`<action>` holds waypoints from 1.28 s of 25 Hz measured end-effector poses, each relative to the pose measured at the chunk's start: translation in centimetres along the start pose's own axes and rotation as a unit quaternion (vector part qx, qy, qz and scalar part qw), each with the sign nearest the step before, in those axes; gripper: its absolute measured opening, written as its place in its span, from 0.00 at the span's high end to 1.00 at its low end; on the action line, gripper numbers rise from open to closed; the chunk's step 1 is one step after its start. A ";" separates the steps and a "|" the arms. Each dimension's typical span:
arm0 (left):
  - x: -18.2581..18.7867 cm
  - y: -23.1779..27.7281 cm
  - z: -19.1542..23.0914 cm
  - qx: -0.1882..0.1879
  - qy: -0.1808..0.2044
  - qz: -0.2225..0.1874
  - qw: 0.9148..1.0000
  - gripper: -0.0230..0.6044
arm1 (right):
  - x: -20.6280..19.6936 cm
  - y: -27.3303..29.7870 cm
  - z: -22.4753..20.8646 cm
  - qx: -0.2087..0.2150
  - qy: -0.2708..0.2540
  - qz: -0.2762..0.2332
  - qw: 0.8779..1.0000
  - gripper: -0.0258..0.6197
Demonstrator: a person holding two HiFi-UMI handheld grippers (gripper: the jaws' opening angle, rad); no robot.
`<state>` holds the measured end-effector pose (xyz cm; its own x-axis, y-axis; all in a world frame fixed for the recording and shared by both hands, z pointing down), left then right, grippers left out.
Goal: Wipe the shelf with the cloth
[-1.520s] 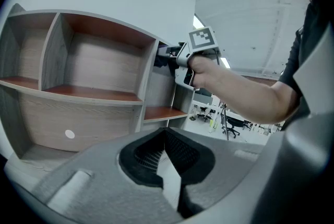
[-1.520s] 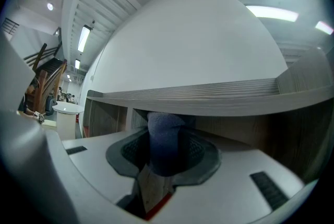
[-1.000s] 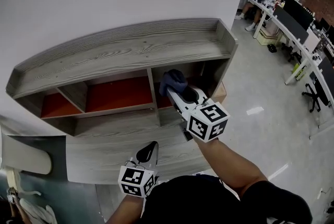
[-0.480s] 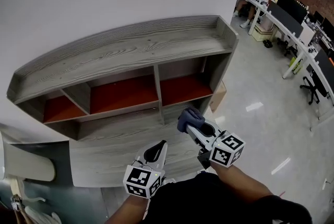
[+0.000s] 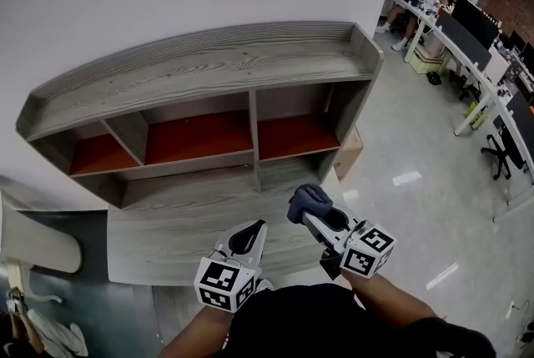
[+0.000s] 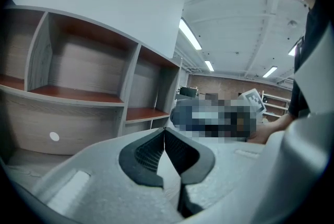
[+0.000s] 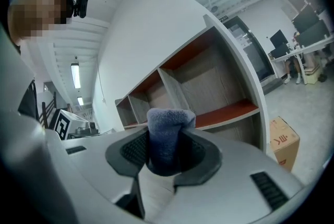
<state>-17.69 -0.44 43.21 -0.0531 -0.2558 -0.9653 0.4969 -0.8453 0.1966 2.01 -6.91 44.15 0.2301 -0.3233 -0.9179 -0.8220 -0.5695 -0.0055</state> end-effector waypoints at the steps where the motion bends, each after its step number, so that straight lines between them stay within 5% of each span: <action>1: 0.0 0.0 -0.5 0.006 -0.001 -0.002 1.000 0.95 | 0.0 -0.4 0.0 0.002 -0.008 0.006 1.000 0.75; 12: -1.0 0.9 -10.4 0.060 -0.015 -0.030 0.998 0.95 | 1.1 -8.8 -1.8 0.043 -0.066 0.054 0.995 0.76; 17: -2.3 0.7 -15.2 0.076 -0.051 -0.042 0.995 0.95 | 1.1 -13.5 -1.9 0.068 -0.088 0.061 0.992 0.77; 23: -3.9 -0.1 -20.9 0.104 -0.040 -0.042 0.993 0.95 | 0.5 -18.6 -2.2 0.082 -0.086 0.075 0.990 0.77; 32: -3.8 -1.5 -23.0 0.123 -0.035 -0.046 0.991 0.95 | 0.3 -21.1 -1.2 0.090 -0.096 0.081 0.988 0.77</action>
<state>1.66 12.59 42.62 -0.1535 -0.1968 -0.9683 0.2617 -0.9531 0.1522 20.04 4.07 44.53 -0.0011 -0.2407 -0.9706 -0.9232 -0.3727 0.0934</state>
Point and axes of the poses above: the fingertips, and each gripper's own axes: y forward along the fingers, z to its left, x out of its top, the point moved 8 cm from there along -y, backward along the fingers, and after that the axes turned 4 degrees about -z, right-handed, at the moved point
